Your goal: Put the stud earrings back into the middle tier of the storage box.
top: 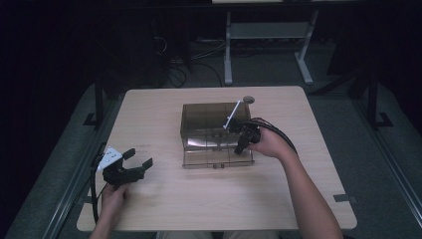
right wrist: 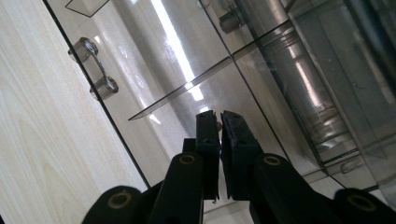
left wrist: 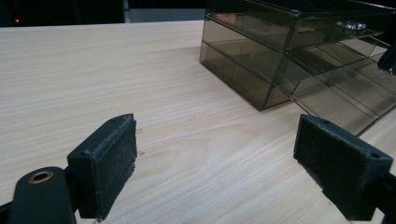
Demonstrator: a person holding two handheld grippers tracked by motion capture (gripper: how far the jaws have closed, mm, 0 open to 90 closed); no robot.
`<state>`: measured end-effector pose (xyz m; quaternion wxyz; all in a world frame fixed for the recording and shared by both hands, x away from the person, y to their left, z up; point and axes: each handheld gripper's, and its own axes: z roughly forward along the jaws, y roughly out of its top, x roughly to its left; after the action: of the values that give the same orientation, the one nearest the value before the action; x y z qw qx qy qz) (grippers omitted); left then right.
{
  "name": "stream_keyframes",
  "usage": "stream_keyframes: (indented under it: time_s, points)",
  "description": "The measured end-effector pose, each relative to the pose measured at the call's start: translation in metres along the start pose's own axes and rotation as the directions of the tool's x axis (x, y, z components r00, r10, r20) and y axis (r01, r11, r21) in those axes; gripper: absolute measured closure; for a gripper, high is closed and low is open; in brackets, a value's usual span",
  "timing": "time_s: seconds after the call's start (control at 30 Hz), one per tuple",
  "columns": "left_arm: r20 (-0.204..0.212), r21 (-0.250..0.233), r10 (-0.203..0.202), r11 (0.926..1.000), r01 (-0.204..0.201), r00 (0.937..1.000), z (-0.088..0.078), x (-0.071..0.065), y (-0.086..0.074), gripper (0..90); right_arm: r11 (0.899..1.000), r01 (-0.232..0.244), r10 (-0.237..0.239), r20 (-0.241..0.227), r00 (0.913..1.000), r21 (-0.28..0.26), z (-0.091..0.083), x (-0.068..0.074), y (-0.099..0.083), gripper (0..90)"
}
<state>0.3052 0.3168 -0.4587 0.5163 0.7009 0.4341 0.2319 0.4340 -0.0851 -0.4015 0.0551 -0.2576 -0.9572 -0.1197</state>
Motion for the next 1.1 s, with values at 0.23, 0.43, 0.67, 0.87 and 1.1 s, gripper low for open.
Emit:
stream_keyframes:
  time_s: [0.23, 0.43, 0.67, 0.87, 1.1]
  points:
    - [-0.001, -0.001, 0.000, 1.0000, 0.000, 1.0000, 0.000, 0.000, 0.000, 12.8, 1.000, -0.003, 0.003, -0.004, 1.0000, -0.014, -0.002, 0.000, -0.001, 83.4]
    - [0.000, -0.002, 0.000, 1.0000, 0.000, 1.0000, 0.000, 0.000, 0.000, 12.8, 0.998, -0.006, 0.005, -0.013, 0.9999, -0.062, -0.012, 0.003, -0.008, 79.3]
    - [0.002, 0.003, 0.005, 1.0000, -0.005, 1.0000, -0.001, -0.001, 0.000, 12.8, 0.995, -0.009, 0.006, -0.029, 0.9995, -0.104, -0.023, 0.011, -0.020, 72.5]
    - [0.001, 0.002, 0.005, 1.0000, -0.005, 1.0000, 0.000, -0.001, 0.000, 12.8, 0.991, 0.002, -0.005, -0.023, 0.9997, -0.136, -0.034, 0.016, -0.029, 68.4]
    - [0.000, 0.003, 0.009, 1.0000, -0.009, 1.0000, 0.000, -0.001, 0.000, 12.8, 0.988, 0.004, -0.006, -0.014, 0.9999, -0.151, -0.041, 0.020, -0.040, 64.8]
